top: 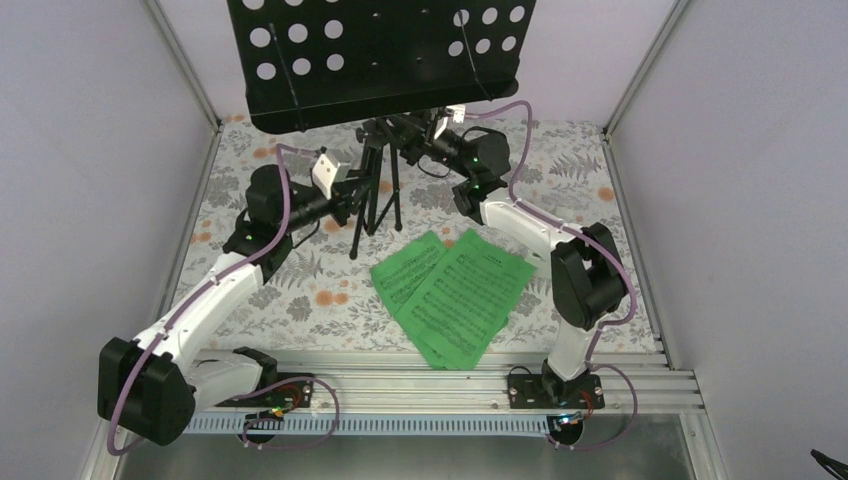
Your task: Pack up the instrument practice props
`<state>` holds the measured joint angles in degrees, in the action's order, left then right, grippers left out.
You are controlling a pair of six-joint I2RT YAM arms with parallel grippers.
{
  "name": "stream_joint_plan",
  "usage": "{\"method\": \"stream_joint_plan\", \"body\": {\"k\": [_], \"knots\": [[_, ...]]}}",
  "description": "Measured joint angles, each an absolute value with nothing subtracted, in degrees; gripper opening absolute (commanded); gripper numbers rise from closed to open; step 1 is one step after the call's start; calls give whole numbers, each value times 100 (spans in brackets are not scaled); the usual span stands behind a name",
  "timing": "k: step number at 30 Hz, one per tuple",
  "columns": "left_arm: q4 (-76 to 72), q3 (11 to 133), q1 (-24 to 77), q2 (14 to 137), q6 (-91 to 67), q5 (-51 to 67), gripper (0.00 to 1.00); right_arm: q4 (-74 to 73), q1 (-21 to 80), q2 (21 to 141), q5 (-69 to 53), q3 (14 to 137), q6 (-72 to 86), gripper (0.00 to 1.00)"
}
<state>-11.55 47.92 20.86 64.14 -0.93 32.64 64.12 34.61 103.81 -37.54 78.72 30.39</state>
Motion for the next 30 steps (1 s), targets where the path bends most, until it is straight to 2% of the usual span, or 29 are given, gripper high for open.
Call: {"method": "stream_joint_plan", "body": {"k": [4,9,17,23,30], "knots": [[-410,5229,2060,6274,60,3186,2,6139,3636,10230,-3232,7929,2912,4],[1037,5872,2034,6143,-62,3100,2,5177,4012,9841,-1732,7682,2995,4],[2440,5741,2014,6012,-692,2950,2,4311,4322,9848,-602,7035,4075,4],[2473,5175,2027,6337,-1055,2886,2,3913,4386,10165,-21,6521,4762,4],[1848,4676,2053,7183,-1273,2749,2,3382,4372,10884,379,6501,5295,4]]}}
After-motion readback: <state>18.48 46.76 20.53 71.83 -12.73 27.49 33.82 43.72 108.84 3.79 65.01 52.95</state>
